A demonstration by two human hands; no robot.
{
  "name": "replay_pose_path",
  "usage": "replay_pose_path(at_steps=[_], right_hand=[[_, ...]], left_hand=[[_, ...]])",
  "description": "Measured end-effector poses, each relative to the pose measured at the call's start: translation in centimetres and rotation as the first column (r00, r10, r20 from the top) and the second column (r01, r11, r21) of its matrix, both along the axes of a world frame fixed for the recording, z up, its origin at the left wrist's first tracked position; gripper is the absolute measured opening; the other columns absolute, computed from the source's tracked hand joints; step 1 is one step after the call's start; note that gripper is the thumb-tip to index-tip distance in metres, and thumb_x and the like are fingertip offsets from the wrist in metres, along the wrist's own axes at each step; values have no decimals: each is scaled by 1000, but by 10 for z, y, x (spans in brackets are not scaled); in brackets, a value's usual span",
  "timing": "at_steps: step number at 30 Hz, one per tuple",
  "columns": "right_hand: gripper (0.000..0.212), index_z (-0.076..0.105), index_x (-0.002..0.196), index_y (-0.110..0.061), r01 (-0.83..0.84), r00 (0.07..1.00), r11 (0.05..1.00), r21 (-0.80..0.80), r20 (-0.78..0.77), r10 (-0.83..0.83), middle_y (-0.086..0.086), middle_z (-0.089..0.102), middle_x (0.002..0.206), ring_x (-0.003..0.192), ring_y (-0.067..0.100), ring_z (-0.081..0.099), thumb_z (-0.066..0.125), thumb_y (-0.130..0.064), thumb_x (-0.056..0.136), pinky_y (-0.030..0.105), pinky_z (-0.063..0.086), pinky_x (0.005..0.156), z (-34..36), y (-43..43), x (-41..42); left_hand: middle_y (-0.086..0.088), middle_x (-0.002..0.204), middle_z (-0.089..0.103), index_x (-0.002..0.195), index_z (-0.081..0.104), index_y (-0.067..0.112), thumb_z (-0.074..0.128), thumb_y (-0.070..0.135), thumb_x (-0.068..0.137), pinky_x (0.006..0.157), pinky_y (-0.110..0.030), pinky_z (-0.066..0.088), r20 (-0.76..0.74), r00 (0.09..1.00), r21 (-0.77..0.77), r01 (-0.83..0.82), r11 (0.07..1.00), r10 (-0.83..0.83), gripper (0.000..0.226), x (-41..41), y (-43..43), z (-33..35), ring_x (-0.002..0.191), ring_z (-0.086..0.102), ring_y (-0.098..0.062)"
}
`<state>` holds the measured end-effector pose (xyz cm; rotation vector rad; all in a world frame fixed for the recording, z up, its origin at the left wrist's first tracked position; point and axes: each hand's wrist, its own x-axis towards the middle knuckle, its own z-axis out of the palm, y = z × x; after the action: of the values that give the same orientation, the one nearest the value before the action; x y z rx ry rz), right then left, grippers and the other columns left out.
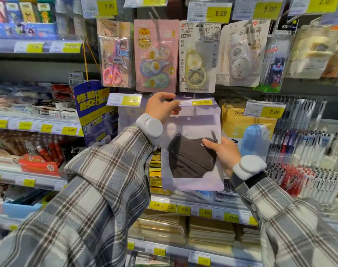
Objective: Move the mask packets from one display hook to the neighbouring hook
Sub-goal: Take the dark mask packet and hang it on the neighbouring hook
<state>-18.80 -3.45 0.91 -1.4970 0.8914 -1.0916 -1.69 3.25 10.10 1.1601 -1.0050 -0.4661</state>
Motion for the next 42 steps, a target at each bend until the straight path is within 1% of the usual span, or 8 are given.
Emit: replay_pose_path(at_steps=[8, 11, 17, 21, 24, 28, 33, 42], right_hand=[[21, 67, 99, -10, 19, 1000, 998, -62, -15, -20, 14, 70, 106, 102, 32, 65, 70, -19, 80, 47, 50, 96, 11, -6, 9], [8, 66, 90, -18, 36, 999, 997, -68, 25, -34, 13, 69, 103, 99, 29, 65, 67, -16, 82, 44, 50, 95, 14, -8, 8], [18, 66, 100, -15, 51, 998, 997, -64, 25, -50, 13, 69, 103, 97, 30, 65, 68, -15, 82, 47, 50, 95, 17, -10, 11], [15, 64, 98, -11, 56, 998, 997, -58, 23, -55, 26, 67, 110, 87, 34, 62, 66, -14, 83, 49, 51, 91, 18, -8, 12], [15, 62, 99, -12, 70, 997, 996, -59, 34, -68, 25, 66, 113, 93, 40, 63, 64, -14, 84, 46, 51, 89, 19, -5, 13], [20, 64, 104, -7, 78, 996, 995, -57, 53, -75, 25, 67, 110, 84, 26, 60, 64, -12, 84, 47, 50, 89, 18, -3, 11], [24, 64, 108, -15, 90, 995, 995, -51, 48, -87, 7, 66, 101, 86, 18, 62, 65, -14, 84, 35, 50, 87, 18, -9, 9], [34, 66, 101, -7, 191, 979, 981, -22, -72, -192, 17, 69, 106, 100, 34, 64, 73, -28, 75, 51, 48, 96, 14, -44, 21]], left_hand=[[-10, 68, 62, 84, 57, 10, 62, 6, 85, 50, -19, 51, 56, 998, 38, 33, 999, -35, 7, 6, 4, 8, 41, 59, -4], [-8, 68, 64, 91, 58, 10, 62, 11, 85, 47, -15, 47, 92, 995, 71, 33, 997, -39, 7, 8, 5, 7, 40, 56, -1], [-4, 68, 66, 86, 59, 16, 62, 14, 85, 51, -16, 47, 99, 994, 89, 28, 996, -37, 3, 9, 3, 6, 49, 56, -7], [-3, 70, 67, 86, 60, 17, 61, 15, 86, 56, -18, 49, 127, 991, 82, 20, 996, -30, 2, 8, 5, 4, 54, 58, -8], [-3, 71, 67, 86, 60, 18, 61, 16, 86, 61, -20, 51, 128, 991, 85, 22, 996, -33, 2, 8, 6, 2, 57, 59, -10], [-2, 73, 67, 92, 62, 15, 61, 17, 86, 62, -21, 52, 113, 993, 87, 28, 996, -37, 6, 8, 6, 1, 60, 61, -10], [-3, 74, 66, 102, 62, 10, 60, 15, 87, 58, -17, 52, 102, 994, 81, 26, 996, -34, 16, 6, 6, 1, 61, 60, -10], [-4, 70, 65, 86, 62, 15, 62, 13, 85, 49, -13, 48, 52, 997, 91, 59, 994, -63, 2, 7, 4, -2, 55, 59, -9]])
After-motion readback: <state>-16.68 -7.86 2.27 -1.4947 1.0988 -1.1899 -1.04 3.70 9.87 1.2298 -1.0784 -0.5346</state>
